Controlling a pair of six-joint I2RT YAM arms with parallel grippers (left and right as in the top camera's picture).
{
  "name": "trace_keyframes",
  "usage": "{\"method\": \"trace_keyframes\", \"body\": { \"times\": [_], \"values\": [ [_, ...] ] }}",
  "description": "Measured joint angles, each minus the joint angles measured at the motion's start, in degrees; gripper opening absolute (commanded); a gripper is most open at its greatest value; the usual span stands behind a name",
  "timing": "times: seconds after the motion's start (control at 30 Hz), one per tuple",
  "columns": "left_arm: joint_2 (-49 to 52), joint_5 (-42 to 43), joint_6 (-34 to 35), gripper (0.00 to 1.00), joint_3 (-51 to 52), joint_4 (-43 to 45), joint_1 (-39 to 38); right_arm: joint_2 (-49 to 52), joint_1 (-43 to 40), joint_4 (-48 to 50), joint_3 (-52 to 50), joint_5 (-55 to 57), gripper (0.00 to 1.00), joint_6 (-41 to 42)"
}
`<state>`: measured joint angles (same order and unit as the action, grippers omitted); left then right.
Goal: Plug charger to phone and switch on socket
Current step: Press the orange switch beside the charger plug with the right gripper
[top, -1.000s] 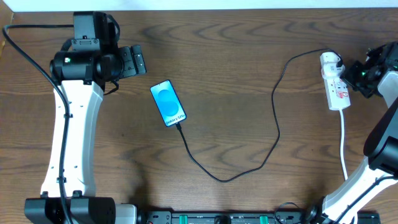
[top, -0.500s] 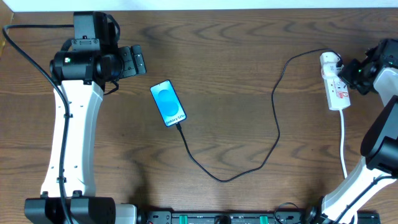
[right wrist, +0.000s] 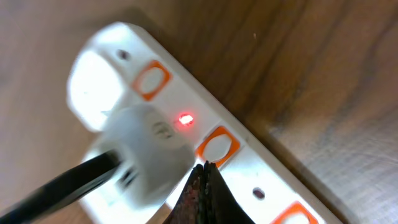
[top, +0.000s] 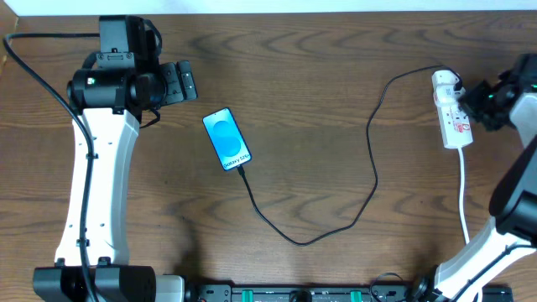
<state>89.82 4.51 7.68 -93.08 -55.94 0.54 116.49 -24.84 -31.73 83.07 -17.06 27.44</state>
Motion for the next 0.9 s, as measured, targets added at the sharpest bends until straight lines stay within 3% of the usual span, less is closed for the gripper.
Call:
{"method": "trace_keyframes", "body": {
  "times": [0.17, 0.27, 0.3, 0.33, 0.37, 0.4, 0.6, 0.9],
  "values": [
    [0.0, 0.0, 0.0, 0.95, 0.0, 0.0, 0.0, -19.5, -6.4, -5.2, 0.3, -5.0, 0.01, -5.6],
    [0.0, 0.0, 0.0, 0.95, 0.0, 0.0, 0.0, -32.3, -3.6, -12.6, 1.1, -8.1, 0.04, -10.9],
    [0.0, 0.0, 0.0, 0.95, 0.0, 0.0, 0.0, -34.5, -1.9, -14.7, 1.2, -8.6, 0.13, -12.1],
    [0.0, 0.0, 0.0, 0.95, 0.0, -0.1, 0.0, -36.4, 0.6, -18.1, 1.2, -9.1, 0.39, -13.6],
    [0.0, 0.0, 0.0, 0.95, 0.0, 0.0, 0.0, -38.3, 3.7, -22.0, 1.2, -9.4, 0.85, -15.6],
    [0.0, 0.0, 0.0, 0.95, 0.0, 0.0, 0.0, -39.4, 6.3, -24.5, 1.2, -9.5, 0.99, -16.5],
    [0.0, 0.0, 0.0, 0.95, 0.0, 0.0, 0.0, -42.3, 12.1, -40.5, 1.1, -7.3, 0.99, -19.2],
    [0.0, 0.0, 0.0, 0.95, 0.0, 0.0, 0.0, -42.3, 12.1, -40.6, 1.0, -3.4, 0.99, -22.8]
  ]
}}
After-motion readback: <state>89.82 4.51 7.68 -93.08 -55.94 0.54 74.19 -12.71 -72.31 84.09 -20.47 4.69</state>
